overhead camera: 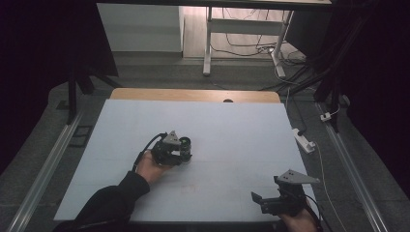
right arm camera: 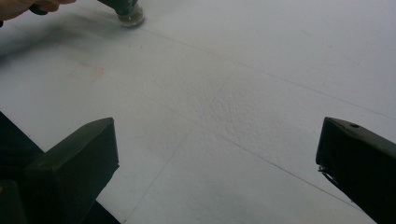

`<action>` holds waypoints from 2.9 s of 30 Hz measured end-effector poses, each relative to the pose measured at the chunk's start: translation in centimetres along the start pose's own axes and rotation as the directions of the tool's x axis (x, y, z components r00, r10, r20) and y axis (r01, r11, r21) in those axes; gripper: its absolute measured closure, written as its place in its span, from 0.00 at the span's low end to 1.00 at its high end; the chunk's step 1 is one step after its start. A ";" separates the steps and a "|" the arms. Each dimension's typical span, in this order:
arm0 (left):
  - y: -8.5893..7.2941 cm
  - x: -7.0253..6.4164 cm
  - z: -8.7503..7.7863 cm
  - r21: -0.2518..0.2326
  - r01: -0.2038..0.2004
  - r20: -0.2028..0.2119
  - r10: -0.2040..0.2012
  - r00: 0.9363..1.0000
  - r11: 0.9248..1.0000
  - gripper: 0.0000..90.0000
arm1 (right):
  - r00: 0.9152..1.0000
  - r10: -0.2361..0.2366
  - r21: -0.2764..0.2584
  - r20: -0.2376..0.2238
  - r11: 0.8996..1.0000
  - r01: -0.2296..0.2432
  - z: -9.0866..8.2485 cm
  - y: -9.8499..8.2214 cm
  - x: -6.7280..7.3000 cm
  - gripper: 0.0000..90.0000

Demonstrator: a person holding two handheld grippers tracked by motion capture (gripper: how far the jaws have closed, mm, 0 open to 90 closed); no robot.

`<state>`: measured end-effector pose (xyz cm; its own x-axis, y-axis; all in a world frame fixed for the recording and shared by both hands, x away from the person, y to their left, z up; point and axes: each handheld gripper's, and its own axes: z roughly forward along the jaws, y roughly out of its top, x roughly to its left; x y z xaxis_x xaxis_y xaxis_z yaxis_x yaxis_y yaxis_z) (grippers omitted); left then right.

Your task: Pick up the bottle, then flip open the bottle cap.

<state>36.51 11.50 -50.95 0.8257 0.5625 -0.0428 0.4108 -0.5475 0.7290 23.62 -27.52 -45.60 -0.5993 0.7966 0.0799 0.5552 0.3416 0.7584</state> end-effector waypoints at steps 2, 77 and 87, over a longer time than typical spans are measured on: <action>0.1 -0.1 -0.3 -0.002 -0.005 0.004 0.005 1.000 1.000 0.59 | 1.000 0.000 -0.001 0.000 1.000 0.000 0.0 0.0 0.0 0.00; 3.2 -4.7 -6.7 0.036 -0.003 0.056 0.001 0.998 0.999 0.59 | 0.984 -0.068 -0.098 -0.165 0.994 0.052 0.2 3.7 3.4 0.00; 3.3 -4.9 -6.5 0.043 -0.012 0.061 0.009 0.998 0.999 0.59 | 0.978 -0.098 -0.110 -0.185 0.991 0.078 0.9 5.8 5.0 0.00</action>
<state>31.32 10.96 -43.95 0.8513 0.5189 -0.0777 0.4174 -0.5800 0.6996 24.37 -21.07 -41.39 -0.7471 0.6531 0.1238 0.4396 0.3457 0.8290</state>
